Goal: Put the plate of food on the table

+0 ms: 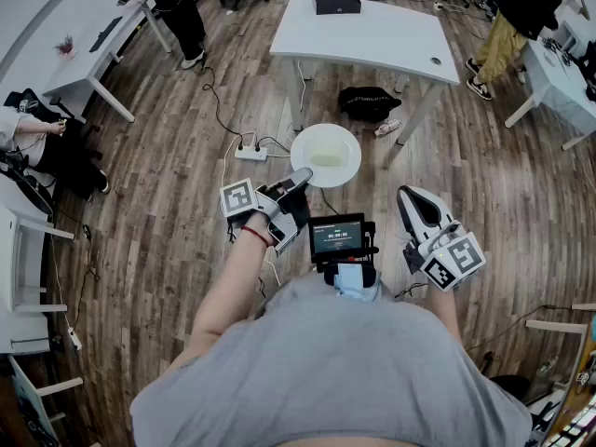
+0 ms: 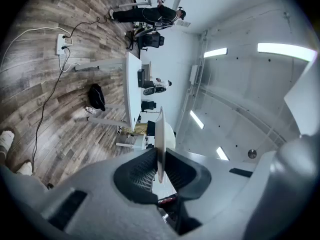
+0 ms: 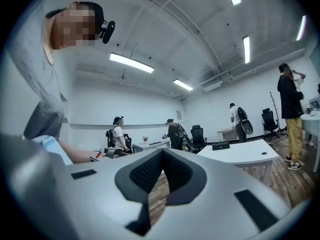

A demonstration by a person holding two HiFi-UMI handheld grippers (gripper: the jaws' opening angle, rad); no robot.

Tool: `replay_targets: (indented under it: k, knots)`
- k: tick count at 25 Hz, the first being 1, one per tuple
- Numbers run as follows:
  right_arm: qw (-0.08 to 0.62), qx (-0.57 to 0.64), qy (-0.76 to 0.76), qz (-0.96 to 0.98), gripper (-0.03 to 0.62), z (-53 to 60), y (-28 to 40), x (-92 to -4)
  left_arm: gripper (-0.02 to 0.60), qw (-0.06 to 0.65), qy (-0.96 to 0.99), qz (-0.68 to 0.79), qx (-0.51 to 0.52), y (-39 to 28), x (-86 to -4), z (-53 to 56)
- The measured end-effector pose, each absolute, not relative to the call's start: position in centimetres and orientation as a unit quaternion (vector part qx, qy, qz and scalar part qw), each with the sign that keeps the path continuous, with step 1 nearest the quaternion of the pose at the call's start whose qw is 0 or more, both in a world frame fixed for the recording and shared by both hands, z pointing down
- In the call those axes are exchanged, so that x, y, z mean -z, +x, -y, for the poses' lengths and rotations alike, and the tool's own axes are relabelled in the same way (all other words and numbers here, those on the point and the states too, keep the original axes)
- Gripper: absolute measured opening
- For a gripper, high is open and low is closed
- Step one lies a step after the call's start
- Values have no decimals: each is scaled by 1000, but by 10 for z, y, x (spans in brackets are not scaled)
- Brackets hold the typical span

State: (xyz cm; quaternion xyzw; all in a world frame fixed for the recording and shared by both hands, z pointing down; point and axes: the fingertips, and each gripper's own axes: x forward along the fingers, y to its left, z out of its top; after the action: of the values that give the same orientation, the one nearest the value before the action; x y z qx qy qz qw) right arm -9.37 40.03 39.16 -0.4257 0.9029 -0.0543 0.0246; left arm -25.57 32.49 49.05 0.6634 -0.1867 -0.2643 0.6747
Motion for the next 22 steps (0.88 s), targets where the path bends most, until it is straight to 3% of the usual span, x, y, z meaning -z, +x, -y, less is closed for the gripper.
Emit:
replay_targets:
  k: [22]
  knots:
    - [70,64,-399,-912,34,-423,-90,-397,41,670,664,196,268,-260,-498,-323]
